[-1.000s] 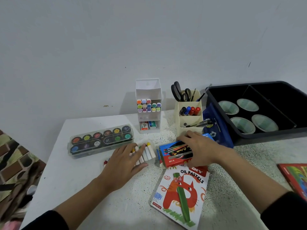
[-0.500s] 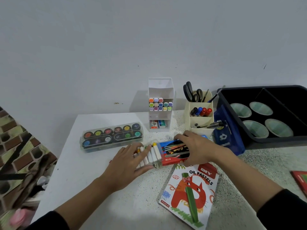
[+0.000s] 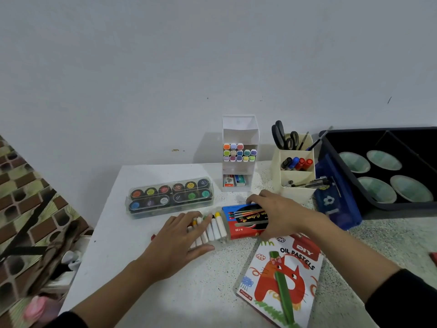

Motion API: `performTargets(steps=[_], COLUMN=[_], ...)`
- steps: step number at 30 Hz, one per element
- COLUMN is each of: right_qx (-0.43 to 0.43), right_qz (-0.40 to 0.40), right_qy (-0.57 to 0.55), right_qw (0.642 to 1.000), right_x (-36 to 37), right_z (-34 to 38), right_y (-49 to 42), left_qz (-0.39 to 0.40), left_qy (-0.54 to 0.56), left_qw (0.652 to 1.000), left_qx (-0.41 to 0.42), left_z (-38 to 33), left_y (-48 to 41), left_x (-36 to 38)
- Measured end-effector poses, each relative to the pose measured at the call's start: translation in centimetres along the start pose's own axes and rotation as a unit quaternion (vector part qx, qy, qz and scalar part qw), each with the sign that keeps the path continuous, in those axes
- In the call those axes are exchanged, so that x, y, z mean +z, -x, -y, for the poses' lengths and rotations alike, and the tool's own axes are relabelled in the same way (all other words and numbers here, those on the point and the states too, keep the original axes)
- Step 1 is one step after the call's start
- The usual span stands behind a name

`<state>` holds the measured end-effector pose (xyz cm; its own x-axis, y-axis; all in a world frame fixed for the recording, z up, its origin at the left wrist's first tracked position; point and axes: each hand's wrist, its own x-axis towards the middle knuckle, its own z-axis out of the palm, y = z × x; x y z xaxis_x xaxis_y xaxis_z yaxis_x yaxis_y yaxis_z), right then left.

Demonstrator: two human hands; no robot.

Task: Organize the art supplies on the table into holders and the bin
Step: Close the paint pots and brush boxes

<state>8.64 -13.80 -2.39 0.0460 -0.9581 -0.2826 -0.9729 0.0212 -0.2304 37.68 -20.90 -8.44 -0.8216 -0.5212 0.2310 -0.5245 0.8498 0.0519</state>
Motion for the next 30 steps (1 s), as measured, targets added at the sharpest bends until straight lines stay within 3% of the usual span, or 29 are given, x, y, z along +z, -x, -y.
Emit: performTargets(steps=[10, 20, 30], right_qx=[-0.052, -0.093, -0.108], right_qz=[-0.037, 0.009, -0.021], right_qy=[-0.003, -0.018, 0.008], right_qw=[0.998, 0.995, 0.994], right_x=[-0.3, -0.8, 0.1], right_z=[0.5, 0.5, 1.6], right_y=[-0.8, -1.3, -1.5], left_qz=[0.044, 0.115, 0.133], left_qy=[0.073, 0.116, 0.090], left_qw=[0.996, 0.987, 0.987], left_qx=[-0.033, 0.000, -0.024], left_z=[1.3, 1.0, 0.4], left_y=[0.8, 0.4, -0.2], left_x=[-0.2, -2.1, -1.7])
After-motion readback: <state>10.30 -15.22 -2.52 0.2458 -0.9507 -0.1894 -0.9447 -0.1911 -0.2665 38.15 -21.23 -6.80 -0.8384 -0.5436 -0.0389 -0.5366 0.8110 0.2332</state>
